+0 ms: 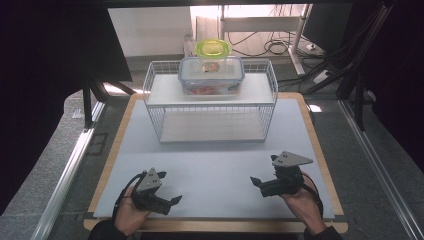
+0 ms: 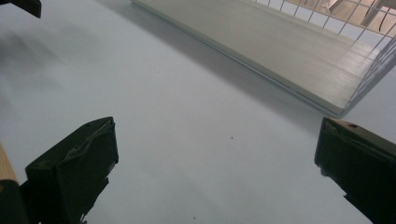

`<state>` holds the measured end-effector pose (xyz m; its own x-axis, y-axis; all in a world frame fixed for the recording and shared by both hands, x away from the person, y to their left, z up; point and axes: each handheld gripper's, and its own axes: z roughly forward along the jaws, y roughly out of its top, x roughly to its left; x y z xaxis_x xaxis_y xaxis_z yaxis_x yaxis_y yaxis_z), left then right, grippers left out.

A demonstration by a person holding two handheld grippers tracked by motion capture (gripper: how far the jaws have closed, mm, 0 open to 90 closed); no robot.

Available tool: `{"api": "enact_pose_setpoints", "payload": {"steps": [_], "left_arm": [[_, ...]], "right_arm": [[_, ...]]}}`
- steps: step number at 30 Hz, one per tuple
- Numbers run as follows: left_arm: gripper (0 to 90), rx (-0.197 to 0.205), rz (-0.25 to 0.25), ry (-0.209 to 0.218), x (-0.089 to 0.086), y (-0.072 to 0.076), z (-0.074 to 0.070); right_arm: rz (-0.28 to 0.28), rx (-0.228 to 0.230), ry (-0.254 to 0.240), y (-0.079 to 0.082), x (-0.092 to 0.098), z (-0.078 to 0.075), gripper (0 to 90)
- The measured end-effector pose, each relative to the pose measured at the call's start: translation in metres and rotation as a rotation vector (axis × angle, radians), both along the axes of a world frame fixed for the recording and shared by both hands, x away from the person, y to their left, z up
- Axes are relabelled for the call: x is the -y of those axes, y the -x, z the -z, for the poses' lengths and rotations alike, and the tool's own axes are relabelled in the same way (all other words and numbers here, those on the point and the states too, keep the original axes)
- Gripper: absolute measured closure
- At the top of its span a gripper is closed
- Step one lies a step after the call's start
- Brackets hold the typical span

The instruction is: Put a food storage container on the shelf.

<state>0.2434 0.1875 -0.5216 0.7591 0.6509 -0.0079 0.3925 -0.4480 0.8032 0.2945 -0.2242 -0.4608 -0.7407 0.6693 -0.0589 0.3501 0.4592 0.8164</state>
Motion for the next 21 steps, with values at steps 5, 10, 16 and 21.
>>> {"api": "enact_pose_setpoints", "payload": {"steps": [5, 10, 16, 21], "left_arm": [[3.5, 0.000, 0.000, -0.002, 0.000, 0.000, 0.000], [3.5, 0.001, -0.001, -0.006, 0.000, 0.000, 0.000], [3.5, 0.001, -0.001, -0.007, 0.000, 0.000, 0.000], [3.4, 0.001, -0.002, -0.008, 0.000, 0.000, 0.001]], "right_arm": [[0.012, -0.006, 0.001, 0.003, 0.004, 0.006, 0.0], [0.026, -0.015, 0.020, 0.005, 0.007, 0.015, 0.0], [0.030, -0.028, 0.035, 0.006, 0.010, 0.022, 0.0], [0.040, -0.037, 0.037, 0.007, 0.012, 0.028, 0.0]]}}
